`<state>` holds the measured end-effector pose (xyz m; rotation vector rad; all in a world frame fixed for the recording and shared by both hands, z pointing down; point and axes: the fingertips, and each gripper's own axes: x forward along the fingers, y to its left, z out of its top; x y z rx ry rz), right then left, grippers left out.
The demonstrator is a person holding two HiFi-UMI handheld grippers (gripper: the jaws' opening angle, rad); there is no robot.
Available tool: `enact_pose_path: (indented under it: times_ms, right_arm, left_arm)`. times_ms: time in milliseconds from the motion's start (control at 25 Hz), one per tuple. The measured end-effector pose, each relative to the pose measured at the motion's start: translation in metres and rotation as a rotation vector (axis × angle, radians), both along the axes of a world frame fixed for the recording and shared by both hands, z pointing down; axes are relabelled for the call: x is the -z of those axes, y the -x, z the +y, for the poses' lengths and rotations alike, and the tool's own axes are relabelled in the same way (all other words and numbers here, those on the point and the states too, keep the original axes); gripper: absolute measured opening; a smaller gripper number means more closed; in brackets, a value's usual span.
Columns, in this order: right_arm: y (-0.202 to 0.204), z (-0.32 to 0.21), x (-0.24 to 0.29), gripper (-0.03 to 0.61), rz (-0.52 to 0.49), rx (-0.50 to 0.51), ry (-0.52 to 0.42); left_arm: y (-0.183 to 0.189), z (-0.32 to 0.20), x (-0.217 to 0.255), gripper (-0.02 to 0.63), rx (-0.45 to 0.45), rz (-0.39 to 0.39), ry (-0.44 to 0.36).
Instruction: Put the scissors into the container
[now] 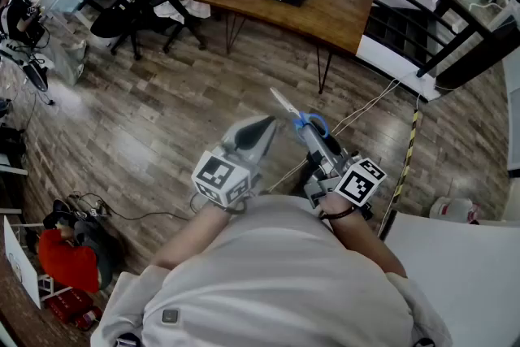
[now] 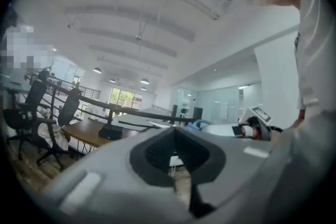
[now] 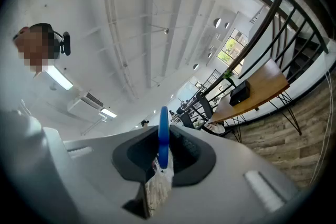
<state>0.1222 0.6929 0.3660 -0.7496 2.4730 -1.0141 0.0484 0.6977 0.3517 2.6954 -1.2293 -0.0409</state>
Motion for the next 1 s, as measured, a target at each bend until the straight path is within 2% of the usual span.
enact_pose_path:
  times_ms: [600,1000]
  right_arm:
    - [-0.001,-0.011,-0.011,0.057,0.010,0.013,0.029]
    - [-0.029,-0.068,-0.013,0.057,-0.004,0.030,0.035]
  left_arm:
    - [-0.003,-0.014,-0.010,0.003,0.006,-0.006,0.033]
    - [-0.029,-0.070,-0.017,0.003,0.026,0.000,0.049]
